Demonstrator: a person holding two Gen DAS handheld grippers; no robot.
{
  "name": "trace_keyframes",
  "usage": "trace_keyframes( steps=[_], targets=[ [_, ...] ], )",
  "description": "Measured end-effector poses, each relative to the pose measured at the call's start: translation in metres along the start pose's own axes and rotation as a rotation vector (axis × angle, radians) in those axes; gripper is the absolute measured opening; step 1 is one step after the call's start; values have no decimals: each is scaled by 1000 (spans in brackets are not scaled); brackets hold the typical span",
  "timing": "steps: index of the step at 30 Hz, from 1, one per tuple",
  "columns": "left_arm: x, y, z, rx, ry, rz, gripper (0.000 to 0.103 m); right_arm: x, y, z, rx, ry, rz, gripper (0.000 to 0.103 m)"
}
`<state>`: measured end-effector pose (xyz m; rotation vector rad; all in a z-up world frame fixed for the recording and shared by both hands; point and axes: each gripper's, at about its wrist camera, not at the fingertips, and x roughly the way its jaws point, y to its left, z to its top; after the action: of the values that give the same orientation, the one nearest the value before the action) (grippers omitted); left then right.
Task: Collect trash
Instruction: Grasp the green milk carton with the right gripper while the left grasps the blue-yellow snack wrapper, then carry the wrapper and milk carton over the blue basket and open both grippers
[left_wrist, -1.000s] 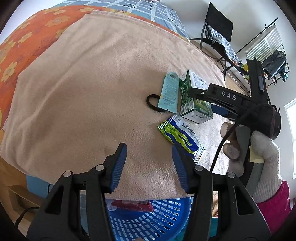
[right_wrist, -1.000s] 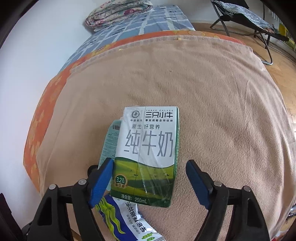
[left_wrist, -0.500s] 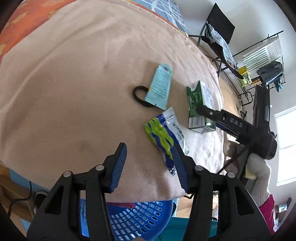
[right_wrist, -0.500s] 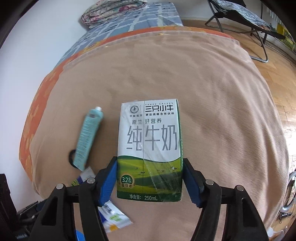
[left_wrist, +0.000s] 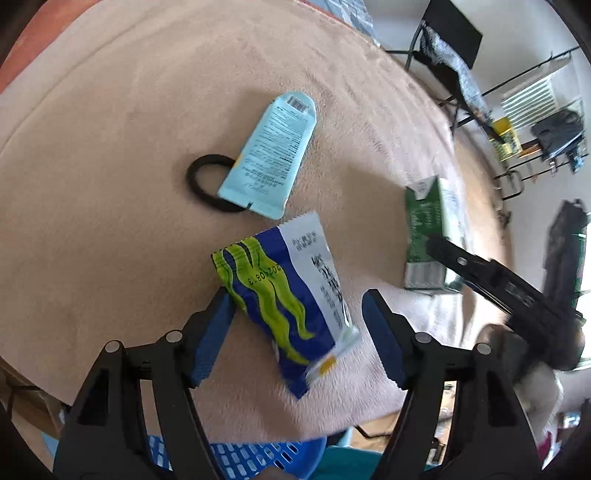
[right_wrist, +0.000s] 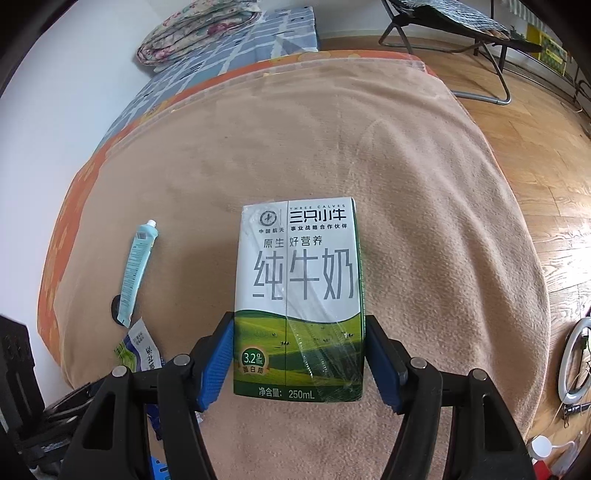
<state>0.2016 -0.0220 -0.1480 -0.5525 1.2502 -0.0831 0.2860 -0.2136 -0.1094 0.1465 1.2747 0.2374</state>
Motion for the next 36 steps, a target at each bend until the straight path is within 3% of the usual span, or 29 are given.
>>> trace_keyframes(
  steps=[4,10,13,17,19,26,36],
  targets=[
    [10,-19,-2,55,-34,71,82,-1,-3,0,5,0,0,69],
    [22,-47,-21,276,-62,250,82,-1,-13,1,14,3,5,69],
    [22,-48,-30,335,-76,282,76,1,-14,1,7,9,-8,77],
    [17,-40,-32,313,-84,268,57,8,-8,-1,-30,18,-37,76],
    [12,-34,-29,284,-77,229,55,11,-4,-3,-49,23,-48,70],
    [-18,-16,-29,234,-89,139,54,-1,-4,-12,-61,-16,-28,67],
    [-63,-3,-34,250,-151,106,54,-33,2,-33,-77,-83,29,67]
  ],
)
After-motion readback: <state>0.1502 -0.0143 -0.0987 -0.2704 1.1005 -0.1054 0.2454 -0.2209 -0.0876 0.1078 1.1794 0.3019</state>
